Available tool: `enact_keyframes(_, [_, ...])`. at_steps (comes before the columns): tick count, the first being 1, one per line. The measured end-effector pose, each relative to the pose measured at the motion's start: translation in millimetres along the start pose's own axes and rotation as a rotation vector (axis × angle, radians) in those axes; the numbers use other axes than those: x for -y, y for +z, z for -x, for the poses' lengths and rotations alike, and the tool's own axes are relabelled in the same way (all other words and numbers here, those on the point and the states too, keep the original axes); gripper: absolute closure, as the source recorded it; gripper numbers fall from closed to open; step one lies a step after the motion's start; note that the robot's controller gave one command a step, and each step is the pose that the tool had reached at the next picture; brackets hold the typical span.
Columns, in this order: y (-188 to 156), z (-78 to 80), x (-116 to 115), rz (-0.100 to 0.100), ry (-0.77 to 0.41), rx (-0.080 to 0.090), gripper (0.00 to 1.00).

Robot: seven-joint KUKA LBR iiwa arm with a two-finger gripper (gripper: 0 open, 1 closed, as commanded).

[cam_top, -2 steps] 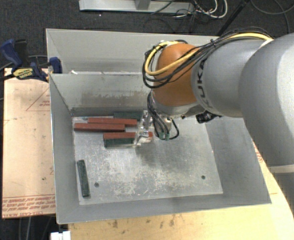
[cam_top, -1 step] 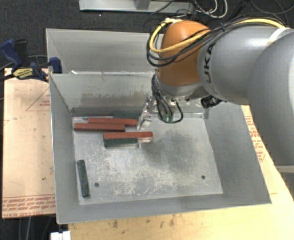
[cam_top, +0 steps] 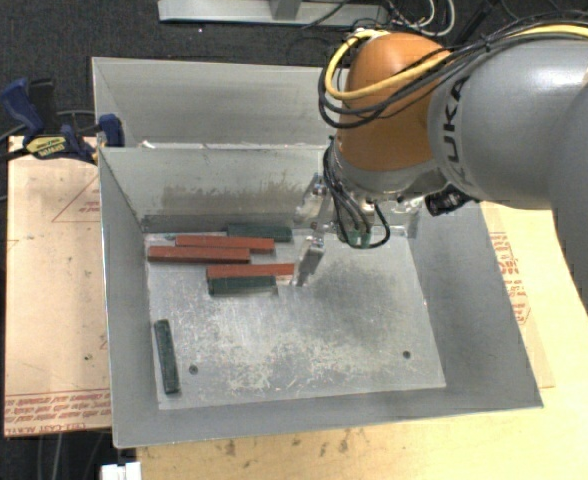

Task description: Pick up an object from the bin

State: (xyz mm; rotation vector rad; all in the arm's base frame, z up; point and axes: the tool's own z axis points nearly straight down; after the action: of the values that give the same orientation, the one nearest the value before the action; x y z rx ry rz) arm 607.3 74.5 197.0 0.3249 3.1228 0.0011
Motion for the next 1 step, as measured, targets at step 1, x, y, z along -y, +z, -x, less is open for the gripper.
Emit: enact_keyframes(1, [0.0,-0.1,-0.1,0.0,0.0,0.0,0.0])
